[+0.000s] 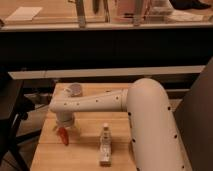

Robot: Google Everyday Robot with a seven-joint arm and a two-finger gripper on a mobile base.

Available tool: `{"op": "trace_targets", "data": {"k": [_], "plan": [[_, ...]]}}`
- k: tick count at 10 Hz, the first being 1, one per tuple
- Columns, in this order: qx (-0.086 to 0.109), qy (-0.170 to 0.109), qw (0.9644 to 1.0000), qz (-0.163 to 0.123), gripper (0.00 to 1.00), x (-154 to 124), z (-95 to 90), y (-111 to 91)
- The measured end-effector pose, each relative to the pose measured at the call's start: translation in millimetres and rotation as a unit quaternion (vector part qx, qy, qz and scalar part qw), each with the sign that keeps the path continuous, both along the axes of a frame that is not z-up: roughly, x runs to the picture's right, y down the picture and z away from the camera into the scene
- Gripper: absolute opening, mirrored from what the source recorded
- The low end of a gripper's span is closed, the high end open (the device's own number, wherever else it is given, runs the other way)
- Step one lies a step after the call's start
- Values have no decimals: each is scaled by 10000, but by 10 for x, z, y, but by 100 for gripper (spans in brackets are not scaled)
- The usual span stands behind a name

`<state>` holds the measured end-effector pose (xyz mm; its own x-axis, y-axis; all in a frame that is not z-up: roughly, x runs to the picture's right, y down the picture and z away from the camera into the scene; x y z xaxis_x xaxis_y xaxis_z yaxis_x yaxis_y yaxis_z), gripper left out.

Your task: Place the pepper in the ceramic cup

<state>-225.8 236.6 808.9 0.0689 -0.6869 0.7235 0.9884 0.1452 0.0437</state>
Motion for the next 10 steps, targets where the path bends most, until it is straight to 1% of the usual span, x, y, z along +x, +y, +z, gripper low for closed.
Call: {"op": "trace_targets", "data": {"k": [3,7,9,10], "plan": [[-84,45,9999,-86,80,11,3,47],[-92,74,9999,-126,80,11,3,48],[-115,91,9998,-157,69,11,-6,59],[-120,96,9997,-168,68,10,-8,63]]}}
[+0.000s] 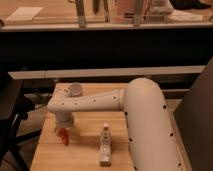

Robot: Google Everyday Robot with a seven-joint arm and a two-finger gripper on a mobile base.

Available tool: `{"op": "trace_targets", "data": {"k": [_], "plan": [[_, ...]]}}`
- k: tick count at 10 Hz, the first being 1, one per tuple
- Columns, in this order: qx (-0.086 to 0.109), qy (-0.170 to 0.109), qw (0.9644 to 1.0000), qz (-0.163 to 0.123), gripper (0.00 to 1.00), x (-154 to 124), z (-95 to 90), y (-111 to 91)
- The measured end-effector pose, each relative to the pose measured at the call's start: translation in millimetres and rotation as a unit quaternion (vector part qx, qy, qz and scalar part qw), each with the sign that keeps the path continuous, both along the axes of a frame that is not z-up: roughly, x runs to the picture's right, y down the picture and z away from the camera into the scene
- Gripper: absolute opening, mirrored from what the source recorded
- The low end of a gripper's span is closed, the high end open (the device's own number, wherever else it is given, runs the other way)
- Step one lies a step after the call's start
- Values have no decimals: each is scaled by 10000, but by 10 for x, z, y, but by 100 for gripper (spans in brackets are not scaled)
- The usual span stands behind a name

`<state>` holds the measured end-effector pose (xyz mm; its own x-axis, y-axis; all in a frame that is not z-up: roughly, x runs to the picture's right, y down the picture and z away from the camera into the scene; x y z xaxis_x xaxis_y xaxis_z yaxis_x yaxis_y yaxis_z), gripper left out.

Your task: Place the pepper in the ceramic cup

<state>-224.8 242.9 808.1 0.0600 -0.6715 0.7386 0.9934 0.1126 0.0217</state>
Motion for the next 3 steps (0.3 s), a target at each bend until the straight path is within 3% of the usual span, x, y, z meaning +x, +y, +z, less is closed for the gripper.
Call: {"op": "trace_targets", "data": {"k": [2,3], "plan": [[-6,4,10000,-5,79,-4,-1,0],[-12,12,10000,-15,79,1,-1,6]]}}
